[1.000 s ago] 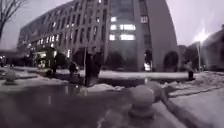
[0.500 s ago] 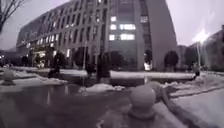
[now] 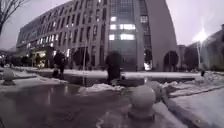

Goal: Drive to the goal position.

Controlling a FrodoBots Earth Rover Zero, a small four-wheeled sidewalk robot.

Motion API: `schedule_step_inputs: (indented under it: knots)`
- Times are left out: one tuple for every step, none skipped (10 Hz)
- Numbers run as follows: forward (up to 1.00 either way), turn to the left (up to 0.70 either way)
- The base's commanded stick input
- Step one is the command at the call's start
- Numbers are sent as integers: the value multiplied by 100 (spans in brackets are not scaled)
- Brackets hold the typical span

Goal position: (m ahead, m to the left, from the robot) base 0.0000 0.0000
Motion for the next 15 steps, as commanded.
schedule_step_inputs:
  knots:
    - [-100, 0]
    - [-100, 0]
    - [-100, 0]
    - [-100, 0]
    - [-100, 0]
    - [-100, 0]
    - [-100, 0]
    - [-100, 0]
    - [-100, 0]
    - [-22, 0]
    - [0, 0]
    - [0, 0]
    - [0, 0]
    - [0, 0]
    - [0, -45]
